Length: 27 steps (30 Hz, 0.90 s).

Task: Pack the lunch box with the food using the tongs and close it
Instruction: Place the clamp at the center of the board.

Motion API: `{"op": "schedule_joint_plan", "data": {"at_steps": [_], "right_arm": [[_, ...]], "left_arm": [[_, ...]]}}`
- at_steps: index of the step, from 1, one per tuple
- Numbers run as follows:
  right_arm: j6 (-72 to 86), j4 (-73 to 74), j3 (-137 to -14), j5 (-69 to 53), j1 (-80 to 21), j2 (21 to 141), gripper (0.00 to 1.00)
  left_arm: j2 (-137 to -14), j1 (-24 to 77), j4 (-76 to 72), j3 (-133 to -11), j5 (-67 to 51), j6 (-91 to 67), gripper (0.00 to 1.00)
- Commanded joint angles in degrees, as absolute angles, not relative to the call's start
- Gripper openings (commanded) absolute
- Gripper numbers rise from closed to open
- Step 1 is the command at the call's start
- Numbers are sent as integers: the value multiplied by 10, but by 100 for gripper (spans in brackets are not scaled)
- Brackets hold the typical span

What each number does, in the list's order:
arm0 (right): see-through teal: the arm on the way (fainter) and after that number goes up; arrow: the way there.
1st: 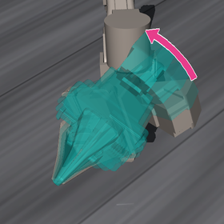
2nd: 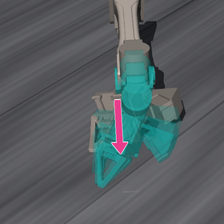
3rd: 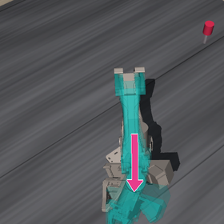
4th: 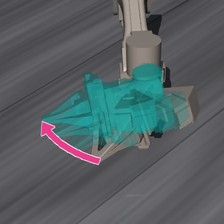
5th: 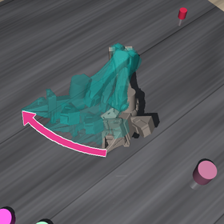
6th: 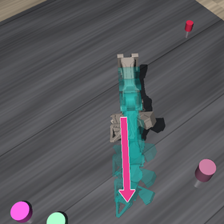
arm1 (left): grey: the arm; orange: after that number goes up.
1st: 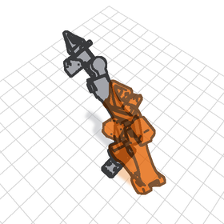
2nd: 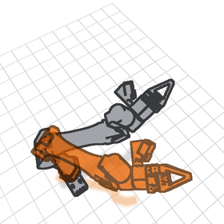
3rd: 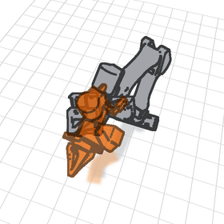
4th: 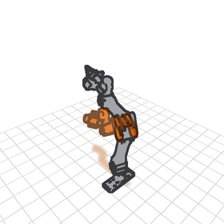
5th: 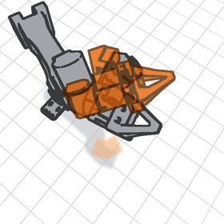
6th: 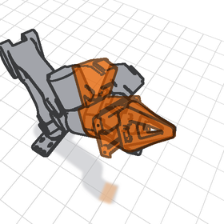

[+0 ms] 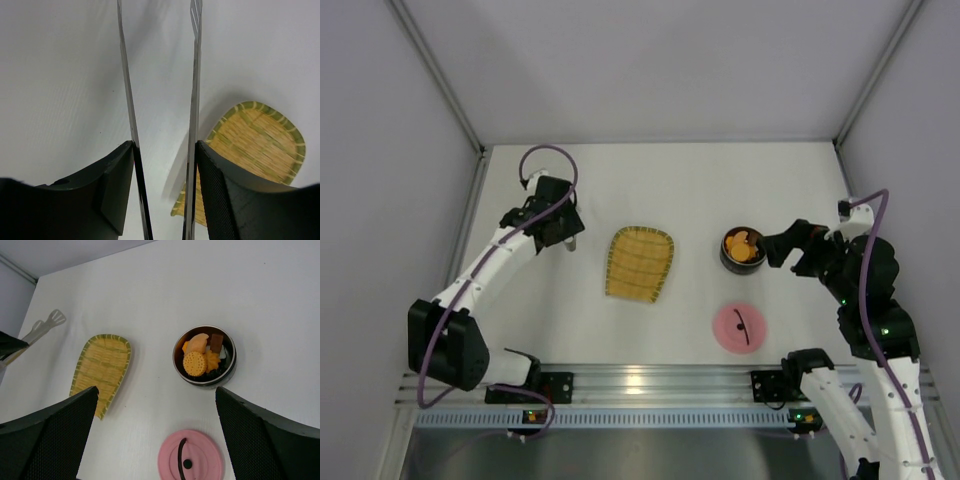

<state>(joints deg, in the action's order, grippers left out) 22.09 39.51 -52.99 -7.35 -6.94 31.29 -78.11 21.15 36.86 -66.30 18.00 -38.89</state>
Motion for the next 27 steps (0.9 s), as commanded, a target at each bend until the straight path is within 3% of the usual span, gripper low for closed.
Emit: {"op": "schedule_joint_plan", "data": {"at_steps": [1, 20, 27], "right_arm": [[219, 394, -546, -84, -63, 316, 100], [207, 427, -553, -64, -63, 351, 99], [203, 433, -557, -55, -63, 361, 99]], "left_arm": [[-790, 167, 279, -614, 130, -408, 57], [-935, 131, 178, -540, 109, -439, 76], [-908, 131, 148, -519, 91, -439, 81]]}}
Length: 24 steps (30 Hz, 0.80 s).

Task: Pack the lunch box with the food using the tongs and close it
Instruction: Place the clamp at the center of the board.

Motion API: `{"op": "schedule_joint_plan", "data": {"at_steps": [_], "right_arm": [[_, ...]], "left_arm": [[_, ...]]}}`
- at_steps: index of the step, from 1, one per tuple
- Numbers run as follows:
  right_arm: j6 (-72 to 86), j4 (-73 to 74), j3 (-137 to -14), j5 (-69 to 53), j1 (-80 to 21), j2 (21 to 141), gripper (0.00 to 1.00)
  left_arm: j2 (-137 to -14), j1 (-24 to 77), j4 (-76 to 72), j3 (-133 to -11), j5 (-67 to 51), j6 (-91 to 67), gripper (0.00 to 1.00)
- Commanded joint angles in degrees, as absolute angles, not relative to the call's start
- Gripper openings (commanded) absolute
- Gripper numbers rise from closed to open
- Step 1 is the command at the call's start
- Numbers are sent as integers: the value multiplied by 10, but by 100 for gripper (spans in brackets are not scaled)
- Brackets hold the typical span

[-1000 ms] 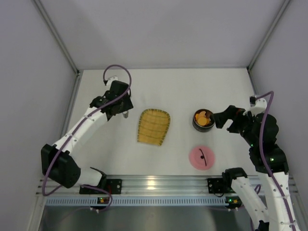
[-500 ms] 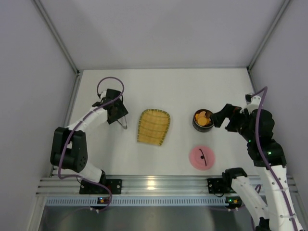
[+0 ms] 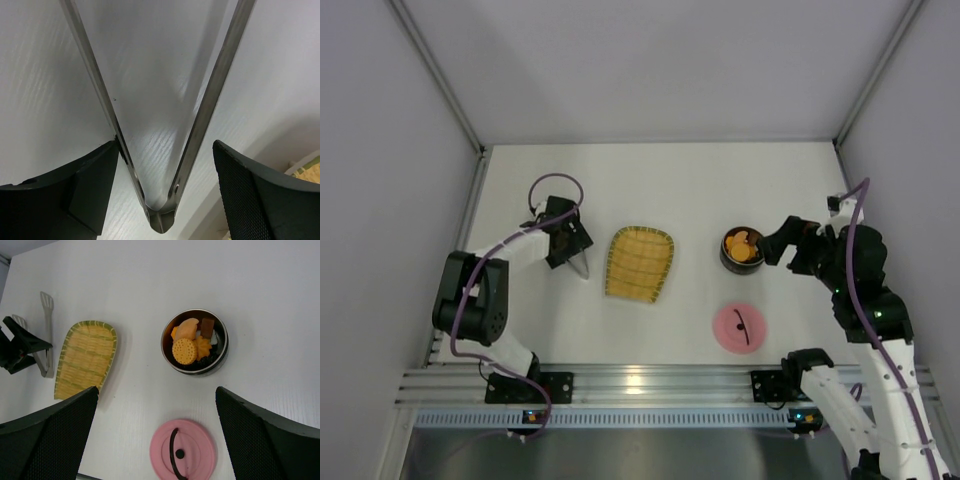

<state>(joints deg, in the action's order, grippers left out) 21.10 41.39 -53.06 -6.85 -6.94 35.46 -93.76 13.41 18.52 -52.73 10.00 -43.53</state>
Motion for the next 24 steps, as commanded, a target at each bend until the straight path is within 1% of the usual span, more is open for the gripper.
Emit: {"op": "schedule_joint_plan", "data": {"at_steps": [1, 6, 10, 13, 17, 19, 22, 23, 24], "right_arm": [[203, 434, -557, -54, -63, 365, 99], [205, 437, -562, -54, -62, 386, 99], [195, 461, -567, -47, -62, 423, 99], [197, 472, -557, -42, -67, 450, 99], [209, 496, -534, -71, -75, 477, 100], [211, 511, -533, -60, -86, 487, 99], [225, 561, -551, -21, -133, 511, 92], [232, 573, -557, -12, -168, 518, 87], [249, 596, -562, 2, -187, 526, 86]], "left_arm": [[-888, 131, 149, -526, 91, -432, 82], [-831, 132, 195, -580, 77, -414, 84], [-767, 137, 225, -605, 48, -407, 84], [-710, 168, 230, -596, 57, -402, 84], [-665, 213, 246, -592, 48, -395, 85], [-646, 233, 248, -589, 44, -395, 85], [-631, 263, 250, -585, 46, -390, 85], [-628, 267, 249, -585, 40, -389, 85], [-626, 271, 248, -584, 33, -389, 85]]}}
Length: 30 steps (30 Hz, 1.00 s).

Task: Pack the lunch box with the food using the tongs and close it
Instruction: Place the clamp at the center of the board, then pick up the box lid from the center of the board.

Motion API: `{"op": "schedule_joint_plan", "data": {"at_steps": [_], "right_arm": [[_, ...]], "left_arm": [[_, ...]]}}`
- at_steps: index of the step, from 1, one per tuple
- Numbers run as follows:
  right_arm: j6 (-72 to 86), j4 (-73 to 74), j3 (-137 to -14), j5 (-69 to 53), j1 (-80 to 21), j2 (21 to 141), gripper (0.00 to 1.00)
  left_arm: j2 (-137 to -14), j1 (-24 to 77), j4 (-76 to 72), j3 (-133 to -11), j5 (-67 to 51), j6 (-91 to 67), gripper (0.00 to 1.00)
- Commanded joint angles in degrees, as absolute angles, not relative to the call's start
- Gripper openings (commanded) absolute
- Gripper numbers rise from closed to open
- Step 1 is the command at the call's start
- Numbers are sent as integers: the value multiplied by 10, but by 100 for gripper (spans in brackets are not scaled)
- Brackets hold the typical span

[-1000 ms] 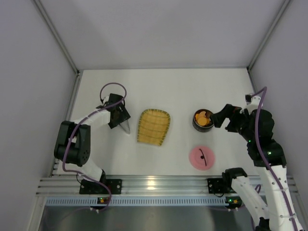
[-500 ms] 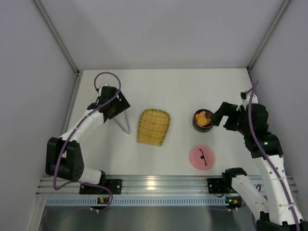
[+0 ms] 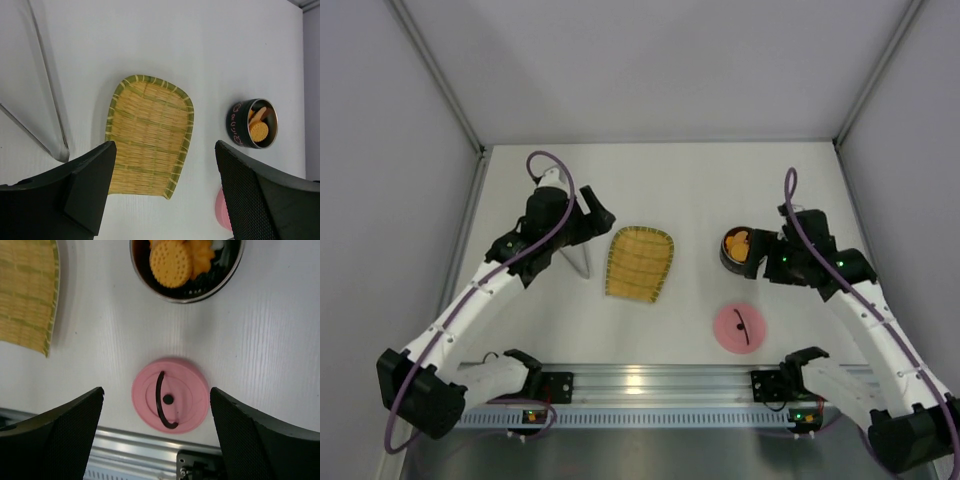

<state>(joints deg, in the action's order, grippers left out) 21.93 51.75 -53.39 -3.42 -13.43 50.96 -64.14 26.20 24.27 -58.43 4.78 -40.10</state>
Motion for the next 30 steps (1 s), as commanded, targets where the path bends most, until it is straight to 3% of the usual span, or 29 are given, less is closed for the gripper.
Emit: {"op": "schedule_joint_plan", "data": {"at_steps": [1, 6, 9, 11, 24, 30], "right_arm": [[262, 605, -562, 24, -210, 542, 86], [340, 625, -525, 79, -327, 602, 77], [368, 609, -506, 90, -337, 607, 67], [387, 600, -493, 99, -338, 604, 55], [442, 511, -384, 84, -344, 576, 53], [437, 496, -374, 84, -345, 583, 46]], "left_arm": [[-618, 272, 244, -584, 28, -390, 85], [-585, 273, 222, -562, 4, -396, 86], [-579, 273, 227, -559, 4, -390, 86], [-570, 274, 228, -552, 3, -388, 86], [-541, 273, 221, -530, -29, -389, 86], [-548, 273, 222, -531, -28, -388, 87]]}}
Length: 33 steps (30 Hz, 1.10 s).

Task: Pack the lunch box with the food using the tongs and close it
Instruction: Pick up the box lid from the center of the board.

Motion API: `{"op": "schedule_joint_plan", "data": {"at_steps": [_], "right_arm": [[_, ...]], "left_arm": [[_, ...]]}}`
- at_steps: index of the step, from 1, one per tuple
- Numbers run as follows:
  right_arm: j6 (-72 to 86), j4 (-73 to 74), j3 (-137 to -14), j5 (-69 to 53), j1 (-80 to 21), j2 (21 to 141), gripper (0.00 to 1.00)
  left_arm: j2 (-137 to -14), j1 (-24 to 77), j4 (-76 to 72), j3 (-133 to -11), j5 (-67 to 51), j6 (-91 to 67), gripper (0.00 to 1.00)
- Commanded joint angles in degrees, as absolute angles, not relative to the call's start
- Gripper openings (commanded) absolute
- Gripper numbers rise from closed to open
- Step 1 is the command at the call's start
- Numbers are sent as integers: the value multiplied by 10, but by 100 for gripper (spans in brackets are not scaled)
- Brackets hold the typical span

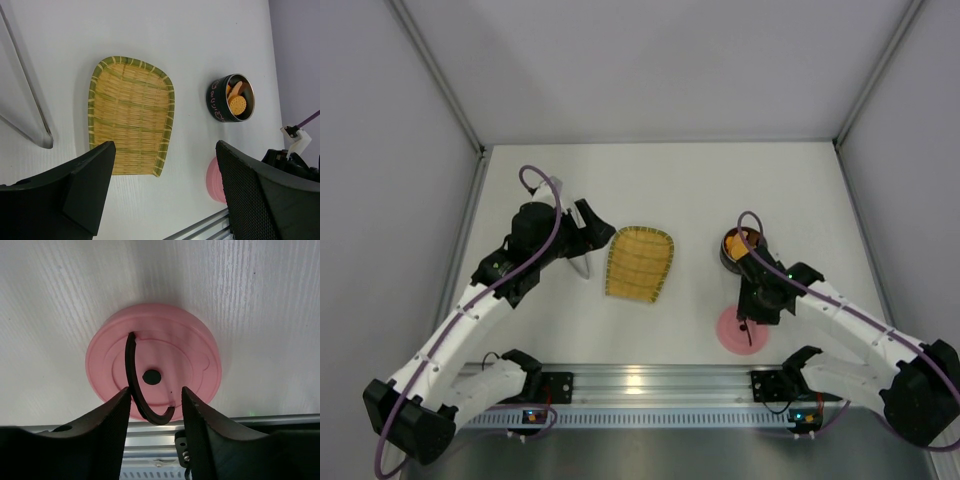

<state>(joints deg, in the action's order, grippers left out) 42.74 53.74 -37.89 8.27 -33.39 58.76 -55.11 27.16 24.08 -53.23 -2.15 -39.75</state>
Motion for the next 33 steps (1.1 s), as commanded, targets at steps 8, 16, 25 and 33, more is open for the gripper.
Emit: {"op": "schedule_joint_plan", "data": {"at_steps": [8, 16, 25, 33], "right_arm": [[445, 468, -344, 78, -345, 579, 32], [439, 508, -384, 106, -345, 551, 0], [409, 623, -595, 191, -345, 541, 0], [323, 581, -760, 217, -261, 702, 0]], "left_arm": [[-555, 274, 223, -530, -22, -384, 87], [-554, 273, 228, -529, -20, -382, 87], [-554, 273, 236, -541, -21, -380, 87], [-560, 273, 263, -569, -18, -372, 87]]}}
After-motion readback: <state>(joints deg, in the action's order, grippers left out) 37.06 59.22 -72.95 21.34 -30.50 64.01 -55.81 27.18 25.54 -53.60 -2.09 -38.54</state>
